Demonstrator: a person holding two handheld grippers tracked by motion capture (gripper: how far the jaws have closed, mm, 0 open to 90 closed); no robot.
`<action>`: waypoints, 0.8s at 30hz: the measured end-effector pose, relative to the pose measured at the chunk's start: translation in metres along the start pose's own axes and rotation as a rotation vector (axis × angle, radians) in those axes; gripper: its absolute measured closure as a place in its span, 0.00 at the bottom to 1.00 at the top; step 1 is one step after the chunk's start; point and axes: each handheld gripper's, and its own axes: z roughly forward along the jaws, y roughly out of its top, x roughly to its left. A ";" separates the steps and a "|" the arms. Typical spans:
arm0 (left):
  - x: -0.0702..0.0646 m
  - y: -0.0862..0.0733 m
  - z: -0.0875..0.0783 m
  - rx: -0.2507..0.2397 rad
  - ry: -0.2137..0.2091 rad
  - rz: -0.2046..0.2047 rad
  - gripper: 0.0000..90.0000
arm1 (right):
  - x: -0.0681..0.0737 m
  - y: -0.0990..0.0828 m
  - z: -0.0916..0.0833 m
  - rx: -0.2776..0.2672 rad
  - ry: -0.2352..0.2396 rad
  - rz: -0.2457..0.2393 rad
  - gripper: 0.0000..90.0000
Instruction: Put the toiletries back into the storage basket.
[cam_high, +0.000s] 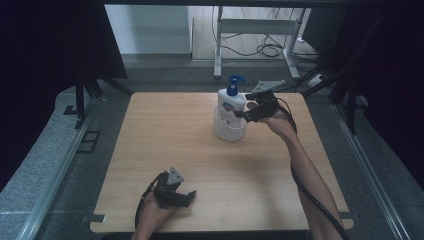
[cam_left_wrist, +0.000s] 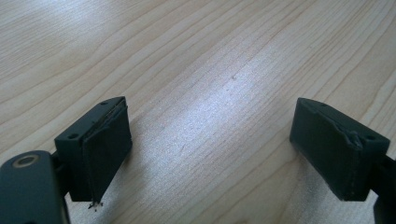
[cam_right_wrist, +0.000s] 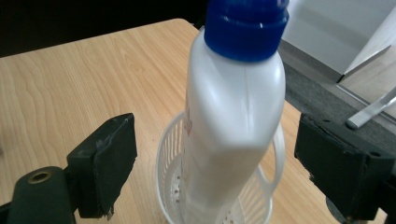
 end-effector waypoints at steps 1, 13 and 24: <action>0.000 0.000 0.000 0.000 0.000 -0.003 0.13 | 0.002 -0.002 -0.002 0.006 -0.005 0.003 0.14; 0.000 0.000 0.000 0.000 0.001 0.001 0.13 | 0.014 -0.012 -0.017 0.026 0.000 0.004 0.03; 0.000 0.000 0.000 0.000 0.000 -0.002 0.13 | 0.024 -0.026 -0.030 0.063 -0.031 0.021 0.00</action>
